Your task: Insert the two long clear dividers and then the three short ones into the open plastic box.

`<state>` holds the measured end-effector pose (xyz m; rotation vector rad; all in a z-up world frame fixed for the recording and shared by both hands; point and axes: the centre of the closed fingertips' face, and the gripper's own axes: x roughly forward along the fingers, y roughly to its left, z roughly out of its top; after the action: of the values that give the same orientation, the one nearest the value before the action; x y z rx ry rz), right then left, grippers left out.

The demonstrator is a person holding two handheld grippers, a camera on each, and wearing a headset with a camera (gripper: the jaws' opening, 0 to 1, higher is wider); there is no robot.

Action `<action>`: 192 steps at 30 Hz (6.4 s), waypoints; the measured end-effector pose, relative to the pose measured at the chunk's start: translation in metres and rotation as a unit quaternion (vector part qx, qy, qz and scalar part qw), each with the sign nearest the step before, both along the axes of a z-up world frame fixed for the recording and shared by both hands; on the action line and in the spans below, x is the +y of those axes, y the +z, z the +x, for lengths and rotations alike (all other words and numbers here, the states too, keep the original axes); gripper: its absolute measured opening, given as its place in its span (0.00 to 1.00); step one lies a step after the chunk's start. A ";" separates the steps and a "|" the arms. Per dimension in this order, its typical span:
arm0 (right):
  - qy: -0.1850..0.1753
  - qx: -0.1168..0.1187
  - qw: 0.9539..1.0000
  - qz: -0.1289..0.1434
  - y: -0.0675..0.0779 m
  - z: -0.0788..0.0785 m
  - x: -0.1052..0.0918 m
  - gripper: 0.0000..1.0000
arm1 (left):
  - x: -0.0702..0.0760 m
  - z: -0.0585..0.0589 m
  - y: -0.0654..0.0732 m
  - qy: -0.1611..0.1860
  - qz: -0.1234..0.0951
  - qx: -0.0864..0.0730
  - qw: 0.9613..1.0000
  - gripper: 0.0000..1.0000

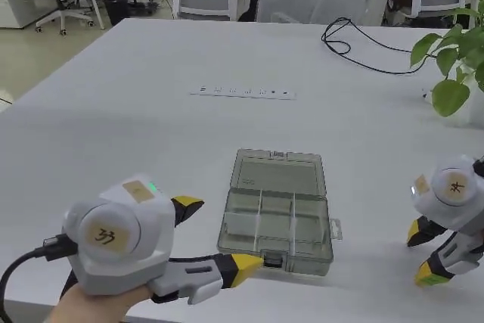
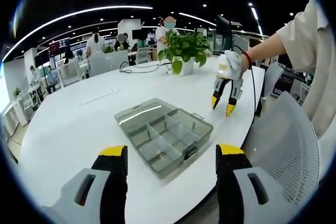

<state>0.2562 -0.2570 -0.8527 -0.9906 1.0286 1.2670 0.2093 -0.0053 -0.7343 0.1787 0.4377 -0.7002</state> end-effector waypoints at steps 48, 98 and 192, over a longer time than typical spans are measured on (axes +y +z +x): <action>0.043 -0.199 0.967 0.155 0.105 0.004 0.124 0.32 | -0.030 0.003 0.020 0.002 -0.169 0.064 0.983 0.41; 0.138 -0.226 0.935 0.235 0.140 -0.036 0.215 0.32 | -0.041 0.004 0.018 0.003 -0.287 0.164 0.944 0.00; 0.124 -0.039 0.947 0.293 0.127 -0.075 0.207 0.02 | -0.048 -0.025 -0.001 -0.192 -0.002 -0.025 0.981 0.08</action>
<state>0.1810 -0.0503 -0.7260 -0.7060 0.4206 1.6012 0.1844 -0.0528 -0.7355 0.2813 0.3571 -1.0738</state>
